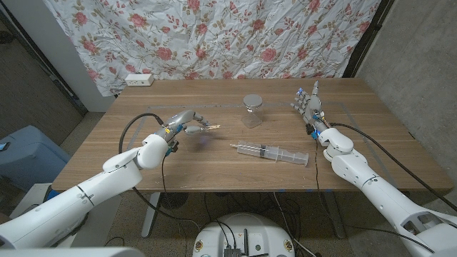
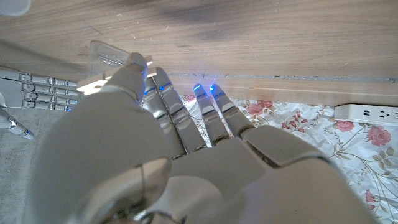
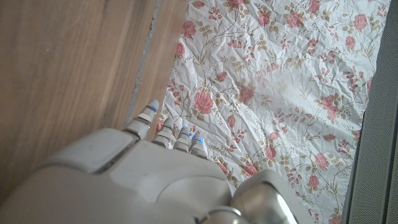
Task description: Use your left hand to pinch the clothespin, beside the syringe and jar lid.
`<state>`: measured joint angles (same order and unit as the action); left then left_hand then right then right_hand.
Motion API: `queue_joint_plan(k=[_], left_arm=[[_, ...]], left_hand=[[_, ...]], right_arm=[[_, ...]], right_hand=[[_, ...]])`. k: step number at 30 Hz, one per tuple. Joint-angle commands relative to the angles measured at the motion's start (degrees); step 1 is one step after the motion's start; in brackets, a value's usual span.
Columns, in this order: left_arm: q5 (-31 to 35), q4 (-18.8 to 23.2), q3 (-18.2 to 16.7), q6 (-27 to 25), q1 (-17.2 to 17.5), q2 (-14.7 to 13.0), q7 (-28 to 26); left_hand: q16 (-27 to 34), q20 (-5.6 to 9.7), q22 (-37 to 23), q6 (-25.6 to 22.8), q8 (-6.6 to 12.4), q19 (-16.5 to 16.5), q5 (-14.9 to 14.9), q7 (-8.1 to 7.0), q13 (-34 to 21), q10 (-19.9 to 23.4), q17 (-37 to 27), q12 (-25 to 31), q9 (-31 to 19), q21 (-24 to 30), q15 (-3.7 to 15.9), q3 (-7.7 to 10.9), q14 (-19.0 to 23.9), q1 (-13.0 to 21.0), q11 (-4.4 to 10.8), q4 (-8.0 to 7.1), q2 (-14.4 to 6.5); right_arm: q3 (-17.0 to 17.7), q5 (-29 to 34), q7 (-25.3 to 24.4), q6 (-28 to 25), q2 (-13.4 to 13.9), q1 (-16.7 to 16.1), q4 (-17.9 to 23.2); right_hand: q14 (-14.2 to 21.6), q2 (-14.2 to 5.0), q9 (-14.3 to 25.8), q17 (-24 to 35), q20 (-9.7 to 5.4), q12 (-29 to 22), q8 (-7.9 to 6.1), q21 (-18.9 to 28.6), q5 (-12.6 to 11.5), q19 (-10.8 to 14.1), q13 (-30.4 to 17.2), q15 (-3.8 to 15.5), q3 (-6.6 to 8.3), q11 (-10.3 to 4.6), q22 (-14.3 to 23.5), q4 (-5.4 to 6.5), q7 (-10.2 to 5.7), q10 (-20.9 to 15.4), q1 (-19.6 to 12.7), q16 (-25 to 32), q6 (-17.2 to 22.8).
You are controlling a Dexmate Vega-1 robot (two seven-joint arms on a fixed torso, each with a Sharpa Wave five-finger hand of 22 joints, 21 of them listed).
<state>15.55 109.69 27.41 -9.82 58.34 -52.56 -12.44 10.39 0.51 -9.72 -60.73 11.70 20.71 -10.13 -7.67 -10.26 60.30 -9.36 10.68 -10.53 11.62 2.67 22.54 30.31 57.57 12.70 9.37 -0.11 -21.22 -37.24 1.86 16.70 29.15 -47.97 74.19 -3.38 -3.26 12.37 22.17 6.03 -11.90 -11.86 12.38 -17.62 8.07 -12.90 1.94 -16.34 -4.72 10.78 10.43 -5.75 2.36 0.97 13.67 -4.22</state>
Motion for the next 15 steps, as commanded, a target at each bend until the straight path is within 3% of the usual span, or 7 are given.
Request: queue_joint_plan(k=[1, 15], left_arm=[[0.46, -0.59, 0.51, 0.24, -0.43, 0.32, -0.37], [1.01, -1.08, 0.68, -0.53, -0.24, 0.69, -1.45]], left_hand=[[0.17, 0.06, -0.25, -1.17, 0.54, 0.55, -0.16, -0.26, -0.22, 1.20, -0.13, 0.50, -0.20, -0.17, 8.07, 0.21, 0.64, 0.52, -0.02, 0.48, -0.73], [0.39, 0.20, -0.23, -3.61, 1.21, 1.59, -0.17, -0.07, -0.34, 4.74, -0.27, 1.25, -0.25, 0.06, 8.77, 0.37, 1.68, 2.50, 0.07, 0.81, -1.50]], right_arm=[[0.02, -0.01, -0.02, 0.01, 0.03, -0.03, 0.05], [0.01, -0.01, -0.01, 0.03, 0.02, -0.05, 0.04]], right_hand=[[-0.56, -4.14, 0.14, 0.18, -0.06, -0.41, -0.34, 0.25, -0.29, 0.26, -0.15, 2.05, -0.26, -0.41, 0.27, -0.02, -0.40, -0.03, 0.00, 0.33, -0.17], [-0.58, -4.13, 0.14, 0.18, -0.04, -0.42, -0.35, 0.23, -0.29, 0.23, -0.15, 1.94, -0.27, -0.38, 0.27, -0.02, -0.39, -0.06, 0.00, 0.32, -0.14]])
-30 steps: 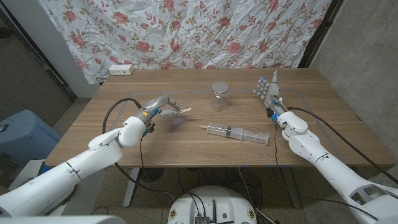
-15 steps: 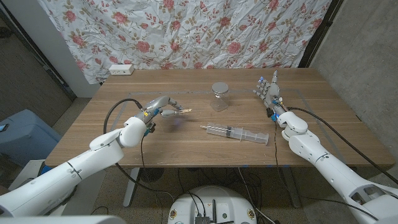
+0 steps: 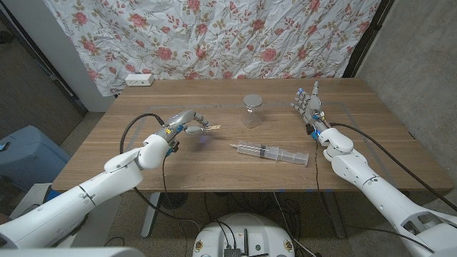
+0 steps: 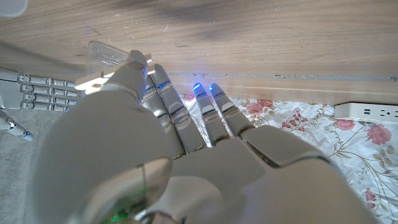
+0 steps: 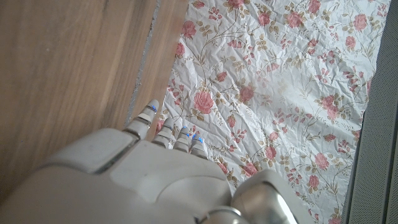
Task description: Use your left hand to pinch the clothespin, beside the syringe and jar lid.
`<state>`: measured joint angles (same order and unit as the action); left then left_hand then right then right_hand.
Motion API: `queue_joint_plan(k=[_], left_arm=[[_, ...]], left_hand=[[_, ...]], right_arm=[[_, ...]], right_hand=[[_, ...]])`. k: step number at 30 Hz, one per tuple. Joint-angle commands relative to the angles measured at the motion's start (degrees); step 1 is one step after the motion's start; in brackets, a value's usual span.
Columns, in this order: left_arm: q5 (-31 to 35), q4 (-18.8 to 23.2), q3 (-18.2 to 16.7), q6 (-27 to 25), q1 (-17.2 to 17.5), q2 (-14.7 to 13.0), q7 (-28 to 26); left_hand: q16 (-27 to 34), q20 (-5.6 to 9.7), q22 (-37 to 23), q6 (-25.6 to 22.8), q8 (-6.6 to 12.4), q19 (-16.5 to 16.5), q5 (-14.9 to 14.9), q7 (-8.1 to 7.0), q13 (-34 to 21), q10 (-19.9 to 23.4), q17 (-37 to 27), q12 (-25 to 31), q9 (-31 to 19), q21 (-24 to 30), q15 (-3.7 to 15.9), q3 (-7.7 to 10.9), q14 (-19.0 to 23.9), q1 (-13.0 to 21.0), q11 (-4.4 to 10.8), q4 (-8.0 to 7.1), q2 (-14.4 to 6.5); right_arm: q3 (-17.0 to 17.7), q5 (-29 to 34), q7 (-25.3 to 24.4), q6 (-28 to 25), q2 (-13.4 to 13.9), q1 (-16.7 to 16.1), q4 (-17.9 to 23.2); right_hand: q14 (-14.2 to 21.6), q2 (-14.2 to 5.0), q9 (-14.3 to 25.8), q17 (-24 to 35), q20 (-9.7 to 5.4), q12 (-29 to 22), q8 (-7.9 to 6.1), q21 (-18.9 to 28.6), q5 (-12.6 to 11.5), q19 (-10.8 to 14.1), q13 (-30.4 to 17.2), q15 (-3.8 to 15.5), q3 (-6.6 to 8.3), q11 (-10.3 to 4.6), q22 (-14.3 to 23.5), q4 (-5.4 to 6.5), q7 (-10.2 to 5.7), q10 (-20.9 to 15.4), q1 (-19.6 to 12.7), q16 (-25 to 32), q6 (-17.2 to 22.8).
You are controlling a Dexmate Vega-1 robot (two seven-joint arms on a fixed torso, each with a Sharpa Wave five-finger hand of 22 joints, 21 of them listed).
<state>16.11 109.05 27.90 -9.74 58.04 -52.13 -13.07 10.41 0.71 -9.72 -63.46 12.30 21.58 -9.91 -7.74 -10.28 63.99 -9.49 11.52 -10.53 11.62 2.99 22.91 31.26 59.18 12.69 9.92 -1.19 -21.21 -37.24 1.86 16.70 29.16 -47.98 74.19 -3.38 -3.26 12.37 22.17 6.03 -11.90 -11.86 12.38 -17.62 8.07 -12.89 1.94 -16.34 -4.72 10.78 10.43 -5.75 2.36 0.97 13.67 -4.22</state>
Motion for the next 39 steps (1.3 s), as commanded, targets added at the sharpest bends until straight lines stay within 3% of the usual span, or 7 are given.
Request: queue_joint_plan(k=[1, 39], left_arm=[[0.56, -0.49, 0.23, -0.59, 0.07, 0.22, -0.92], [1.11, -1.89, 0.47, 0.70, 0.30, 0.45, -2.45]], left_hand=[[0.39, -0.02, -0.23, -1.00, 0.64, 0.75, -0.39, 0.05, -0.32, 1.22, -0.15, 0.43, -0.25, 0.06, 8.48, -0.01, 0.82, 0.99, 0.09, 0.26, -0.47], [0.77, 0.82, -0.31, -3.36, 1.00, 2.67, 0.00, 0.46, -0.51, 5.51, -0.31, 0.82, -0.37, 0.41, 9.15, -0.83, 3.53, 3.65, 0.23, 0.28, -0.78]], right_arm=[[0.01, -0.01, -0.02, 0.01, 0.01, -0.04, 0.05], [0.00, 0.00, -0.03, -0.01, 0.00, 0.00, 0.05]], right_hand=[[-0.61, -4.13, 0.14, 0.18, -0.04, -0.42, -0.35, 0.23, -0.29, 0.22, -0.15, 2.02, -0.27, -0.38, 0.27, -0.02, -0.42, -0.04, 0.00, 0.31, -0.15], [-0.59, -4.12, 0.14, 0.18, -0.02, -0.41, -0.34, 0.23, -0.29, 0.22, -0.15, 1.98, -0.27, -0.46, 0.27, -0.02, -0.39, -0.03, 0.00, 0.32, -0.16]])
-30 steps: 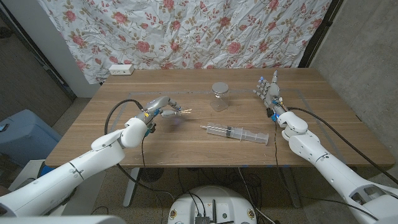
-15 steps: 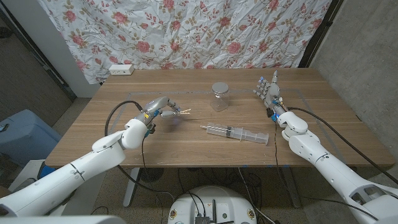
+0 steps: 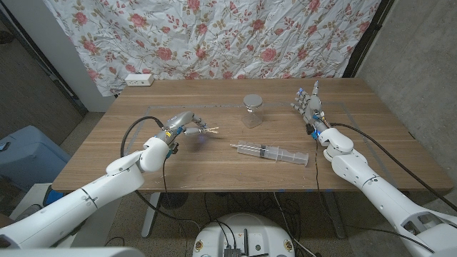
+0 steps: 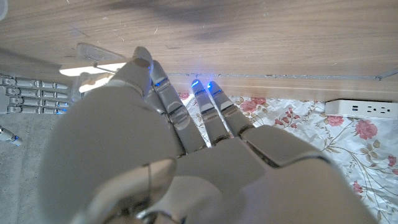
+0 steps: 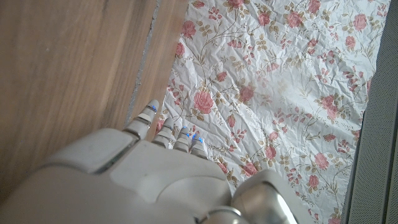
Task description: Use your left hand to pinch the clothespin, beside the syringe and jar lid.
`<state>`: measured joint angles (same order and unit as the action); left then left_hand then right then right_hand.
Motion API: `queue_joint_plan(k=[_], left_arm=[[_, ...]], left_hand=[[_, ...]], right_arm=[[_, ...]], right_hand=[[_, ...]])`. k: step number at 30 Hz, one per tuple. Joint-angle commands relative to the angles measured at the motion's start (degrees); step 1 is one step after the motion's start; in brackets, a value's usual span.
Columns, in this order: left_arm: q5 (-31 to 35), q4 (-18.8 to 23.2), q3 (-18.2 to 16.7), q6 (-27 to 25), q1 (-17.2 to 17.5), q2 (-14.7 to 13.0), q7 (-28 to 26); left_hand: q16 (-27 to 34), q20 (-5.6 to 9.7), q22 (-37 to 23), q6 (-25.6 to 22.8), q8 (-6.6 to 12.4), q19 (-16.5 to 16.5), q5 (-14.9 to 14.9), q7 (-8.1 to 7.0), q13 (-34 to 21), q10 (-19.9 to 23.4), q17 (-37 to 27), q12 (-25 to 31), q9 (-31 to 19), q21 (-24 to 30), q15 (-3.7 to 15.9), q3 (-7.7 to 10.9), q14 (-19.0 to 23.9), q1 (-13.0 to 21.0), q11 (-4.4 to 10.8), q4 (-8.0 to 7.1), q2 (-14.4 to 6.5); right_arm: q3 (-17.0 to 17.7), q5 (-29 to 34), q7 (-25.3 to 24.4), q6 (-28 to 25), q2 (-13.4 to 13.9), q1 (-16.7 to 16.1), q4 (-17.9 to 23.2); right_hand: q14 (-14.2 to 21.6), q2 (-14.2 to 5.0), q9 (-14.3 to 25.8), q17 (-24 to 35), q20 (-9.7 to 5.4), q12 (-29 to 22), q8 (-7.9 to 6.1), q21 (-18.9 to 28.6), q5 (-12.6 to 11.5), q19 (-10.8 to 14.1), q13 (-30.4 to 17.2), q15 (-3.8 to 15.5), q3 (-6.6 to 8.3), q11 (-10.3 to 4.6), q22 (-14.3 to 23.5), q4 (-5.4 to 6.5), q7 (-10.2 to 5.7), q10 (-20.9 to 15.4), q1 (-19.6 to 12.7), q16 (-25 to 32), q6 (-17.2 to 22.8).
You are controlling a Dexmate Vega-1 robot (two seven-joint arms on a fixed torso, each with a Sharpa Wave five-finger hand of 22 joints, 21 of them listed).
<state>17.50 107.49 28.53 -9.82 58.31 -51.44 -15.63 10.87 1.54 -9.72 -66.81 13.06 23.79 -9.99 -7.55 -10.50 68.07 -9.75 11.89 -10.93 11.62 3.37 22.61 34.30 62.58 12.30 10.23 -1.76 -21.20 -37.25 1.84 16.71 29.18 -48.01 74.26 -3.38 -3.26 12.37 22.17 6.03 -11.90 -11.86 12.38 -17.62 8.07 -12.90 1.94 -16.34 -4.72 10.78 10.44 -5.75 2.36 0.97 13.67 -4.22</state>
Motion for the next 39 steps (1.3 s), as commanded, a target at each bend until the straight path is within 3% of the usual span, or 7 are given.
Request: queue_joint_plan(k=[1, 26, 39], left_arm=[[-0.54, -0.44, -0.23, 1.11, 0.02, -0.26, 0.21], [-0.26, -0.64, -0.55, 2.04, -0.74, -0.85, 1.09], [1.71, -0.10, -0.45, 2.19, -1.26, -1.41, 1.12]], left_hand=[[0.29, -0.03, -0.31, 0.08, 0.17, 0.41, 0.08, 0.14, -0.29, 1.41, -0.03, 0.39, 0.02, 0.37, 8.72, -0.60, 0.53, 0.27, 0.62, -0.05, -0.15], [-0.78, -0.90, -0.40, 4.16, -1.72, -0.74, -0.07, 0.08, -0.23, -2.59, 0.31, -1.52, -0.18, -0.20, 7.89, -2.80, -0.84, -1.37, 0.47, -0.96, 0.66], [-0.83, -1.00, -0.40, 4.25, -1.67, -1.02, -0.11, -0.16, -0.23, -3.18, 0.33, -1.54, -0.21, -0.29, 7.83, -3.13, -1.19, -1.78, 0.47, -1.07, 0.67]], right_arm=[[-0.02, 0.01, 0.00, -0.02, -0.02, 0.03, -0.02], [-0.01, 0.01, 0.00, -0.01, -0.01, 0.01, -0.01], [-0.02, 0.01, 0.02, 0.02, -0.04, 0.04, -0.07]], right_hand=[[-0.57, -4.12, 0.14, 0.18, -0.01, -0.45, -0.35, 0.23, -0.29, 0.21, -0.15, 1.97, -0.27, -0.45, 0.27, -0.02, -0.45, -0.13, 0.00, 0.33, -0.14], [-0.55, -4.13, 0.14, 0.18, -0.07, -0.43, -0.33, 0.23, -0.30, 0.23, -0.15, 1.91, -0.27, -0.36, 0.27, -0.02, -0.39, -0.08, 0.00, 0.34, -0.18], [-0.56, -4.14, 0.14, 0.18, -0.03, -0.40, -0.34, 0.23, -0.30, 0.22, -0.15, 1.98, -0.26, -0.40, 0.27, -0.02, -0.42, -0.02, 0.00, 0.33, -0.15]])
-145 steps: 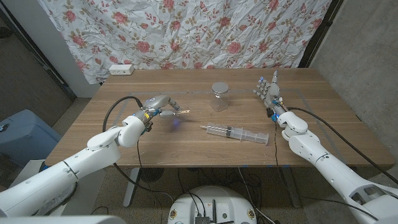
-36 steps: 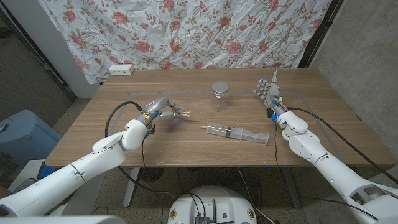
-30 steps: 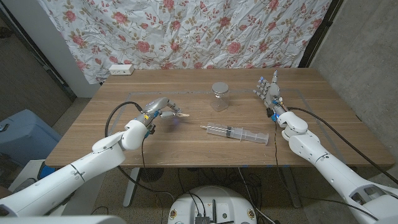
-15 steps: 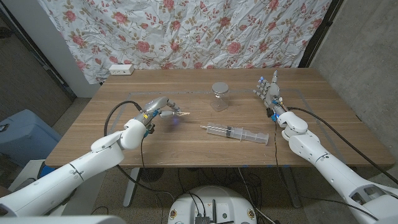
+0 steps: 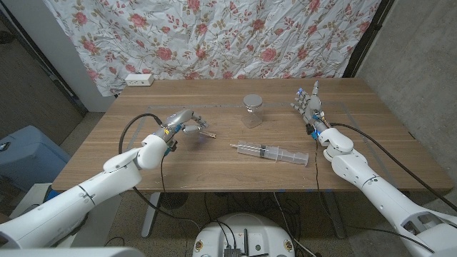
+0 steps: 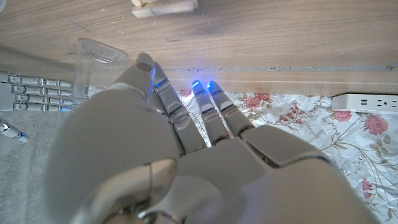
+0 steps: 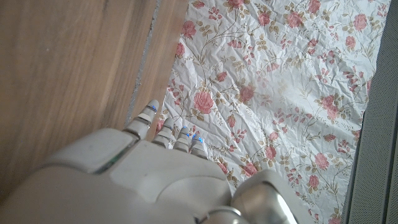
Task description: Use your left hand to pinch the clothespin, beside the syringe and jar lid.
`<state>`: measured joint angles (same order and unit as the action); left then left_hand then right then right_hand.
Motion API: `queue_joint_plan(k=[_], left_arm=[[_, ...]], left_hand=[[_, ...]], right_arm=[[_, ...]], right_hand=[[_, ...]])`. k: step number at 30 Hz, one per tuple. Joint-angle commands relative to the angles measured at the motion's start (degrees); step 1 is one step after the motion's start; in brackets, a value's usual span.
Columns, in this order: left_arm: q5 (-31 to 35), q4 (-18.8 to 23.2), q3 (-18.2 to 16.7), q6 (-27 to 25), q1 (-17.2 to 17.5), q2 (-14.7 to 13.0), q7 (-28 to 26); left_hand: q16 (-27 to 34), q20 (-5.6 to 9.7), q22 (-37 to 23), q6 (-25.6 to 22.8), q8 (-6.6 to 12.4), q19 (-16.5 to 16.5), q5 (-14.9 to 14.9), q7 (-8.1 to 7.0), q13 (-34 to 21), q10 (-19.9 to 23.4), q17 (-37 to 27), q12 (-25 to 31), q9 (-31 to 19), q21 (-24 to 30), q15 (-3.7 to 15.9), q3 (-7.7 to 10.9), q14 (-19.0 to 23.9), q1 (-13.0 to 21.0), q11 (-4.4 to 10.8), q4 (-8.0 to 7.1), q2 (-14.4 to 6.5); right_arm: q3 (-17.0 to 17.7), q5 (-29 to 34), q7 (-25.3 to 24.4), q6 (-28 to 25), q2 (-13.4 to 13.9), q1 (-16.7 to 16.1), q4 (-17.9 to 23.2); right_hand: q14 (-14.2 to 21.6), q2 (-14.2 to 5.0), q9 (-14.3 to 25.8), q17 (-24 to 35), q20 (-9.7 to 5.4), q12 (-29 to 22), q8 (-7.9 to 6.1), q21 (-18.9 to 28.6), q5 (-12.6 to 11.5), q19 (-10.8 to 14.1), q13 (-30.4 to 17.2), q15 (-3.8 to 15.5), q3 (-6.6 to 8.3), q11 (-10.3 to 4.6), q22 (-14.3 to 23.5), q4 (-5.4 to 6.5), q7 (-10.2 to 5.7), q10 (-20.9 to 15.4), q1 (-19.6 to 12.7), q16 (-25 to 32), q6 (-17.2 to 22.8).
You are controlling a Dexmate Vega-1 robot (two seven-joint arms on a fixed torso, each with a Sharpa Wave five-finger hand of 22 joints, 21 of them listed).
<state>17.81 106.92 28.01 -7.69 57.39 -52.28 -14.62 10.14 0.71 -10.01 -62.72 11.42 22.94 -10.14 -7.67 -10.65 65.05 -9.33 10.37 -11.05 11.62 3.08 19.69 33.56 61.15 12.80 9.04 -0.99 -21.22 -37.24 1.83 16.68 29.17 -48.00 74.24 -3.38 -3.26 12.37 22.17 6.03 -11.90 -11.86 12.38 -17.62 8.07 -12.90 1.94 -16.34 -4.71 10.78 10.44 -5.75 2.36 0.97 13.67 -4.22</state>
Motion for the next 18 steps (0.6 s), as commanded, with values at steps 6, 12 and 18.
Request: queue_joint_plan(k=[6, 12, 18], left_arm=[[2.26, 0.90, -0.41, -0.17, -0.44, -1.64, 0.59], [3.45, 1.16, -0.28, 0.17, -1.04, -2.90, 2.12], [3.89, 1.13, -0.04, 1.05, -1.57, -3.62, 3.85]], left_hand=[[-0.17, -0.15, -0.11, 1.60, -0.42, -0.49, 0.05, -0.39, 0.04, -2.37, -0.07, -0.48, -0.09, -0.35, 7.91, -0.98, -1.02, -1.31, -0.18, -0.01, 0.44], [-0.30, -0.54, -0.12, 6.00, -1.28, -2.11, 0.01, -0.20, 0.17, -7.08, -0.02, -0.72, 0.05, -0.67, 7.67, -2.20, -2.50, -2.95, -0.11, -0.13, 1.42], [-0.38, -1.21, -0.10, 12.51, -1.52, -4.36, -0.06, -0.06, 0.29, -14.94, -0.09, -0.75, 0.40, -0.80, 6.02, -3.20, -6.62, -4.56, -0.12, -0.23, 1.64]], right_arm=[[0.00, 0.00, -0.01, 0.01, 0.01, -0.02, 0.04], [0.00, 0.01, 0.01, 0.04, -0.01, -0.01, -0.01], [0.00, 0.00, 0.02, 0.05, -0.01, -0.01, -0.02]], right_hand=[[-0.52, -4.14, 0.14, 0.18, -0.07, -0.41, -0.34, 0.24, -0.29, 0.23, -0.15, 1.88, -0.27, -0.45, 0.27, -0.02, -0.40, -0.03, 0.00, 0.35, -0.17], [-0.54, -4.14, 0.14, 0.18, -0.03, -0.38, -0.35, 0.23, -0.29, 0.22, -0.15, 1.90, -0.27, -0.44, 0.27, -0.02, -0.42, 0.04, 0.00, 0.34, -0.14], [-0.56, -4.14, 0.14, 0.18, -0.08, -0.38, -0.33, 0.24, -0.29, 0.25, -0.15, 2.02, -0.27, -0.39, 0.27, -0.02, -0.41, 0.03, 0.00, 0.34, -0.19]])
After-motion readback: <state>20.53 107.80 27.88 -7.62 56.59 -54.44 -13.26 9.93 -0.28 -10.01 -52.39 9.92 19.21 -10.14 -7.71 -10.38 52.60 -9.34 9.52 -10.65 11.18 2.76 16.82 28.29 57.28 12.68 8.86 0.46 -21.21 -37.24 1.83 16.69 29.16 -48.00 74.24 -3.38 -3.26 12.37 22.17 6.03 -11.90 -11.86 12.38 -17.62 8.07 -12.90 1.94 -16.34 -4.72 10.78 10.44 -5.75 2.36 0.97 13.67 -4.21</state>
